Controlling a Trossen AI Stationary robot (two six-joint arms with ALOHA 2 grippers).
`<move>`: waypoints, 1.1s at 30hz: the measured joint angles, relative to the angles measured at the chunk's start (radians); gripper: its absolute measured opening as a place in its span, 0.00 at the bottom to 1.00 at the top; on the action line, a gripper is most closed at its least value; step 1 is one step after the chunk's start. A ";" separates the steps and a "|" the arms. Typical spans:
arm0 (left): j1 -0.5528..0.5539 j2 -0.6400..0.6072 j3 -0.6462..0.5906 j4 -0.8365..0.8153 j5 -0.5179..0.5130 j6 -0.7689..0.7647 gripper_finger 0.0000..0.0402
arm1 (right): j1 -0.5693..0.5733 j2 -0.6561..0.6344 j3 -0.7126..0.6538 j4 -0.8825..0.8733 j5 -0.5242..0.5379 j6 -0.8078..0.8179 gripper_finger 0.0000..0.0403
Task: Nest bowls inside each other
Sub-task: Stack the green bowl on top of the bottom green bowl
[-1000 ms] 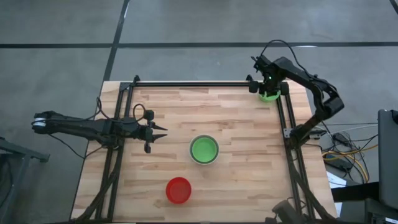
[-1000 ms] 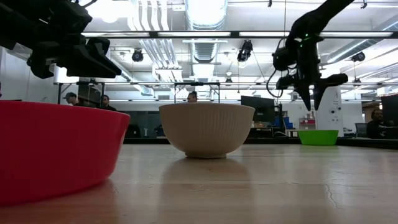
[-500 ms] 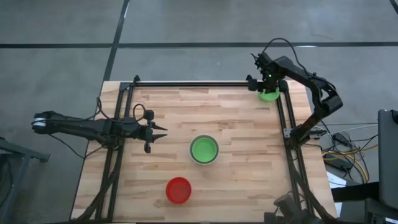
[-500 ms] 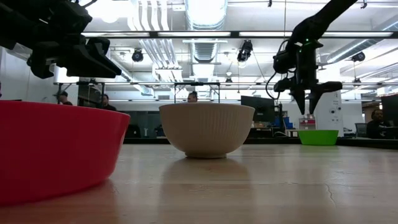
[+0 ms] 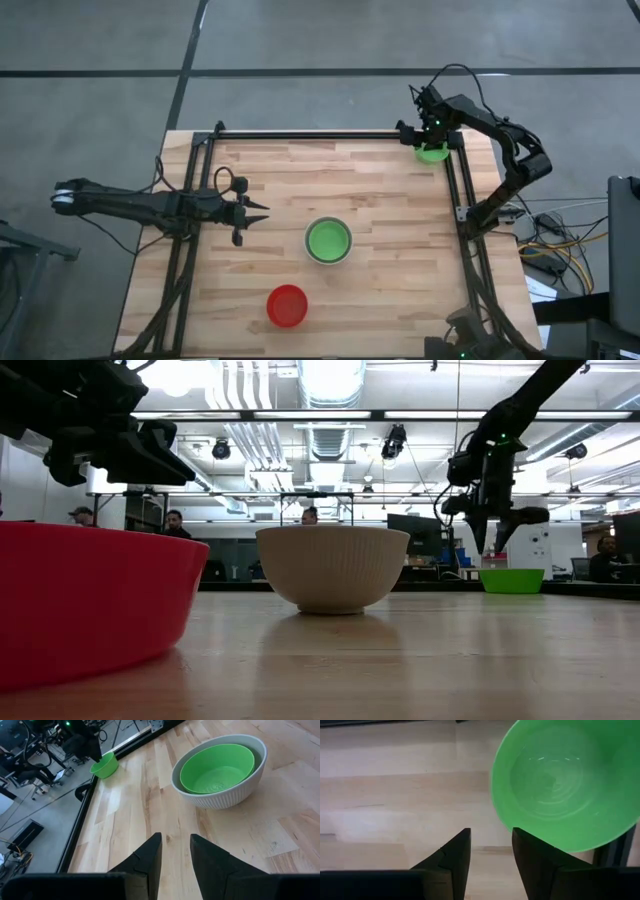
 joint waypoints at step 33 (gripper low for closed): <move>0.000 0.000 0.000 0.000 0.000 0.000 0.27 | 0.000 0.000 -0.130 0.099 0.001 -0.039 0.24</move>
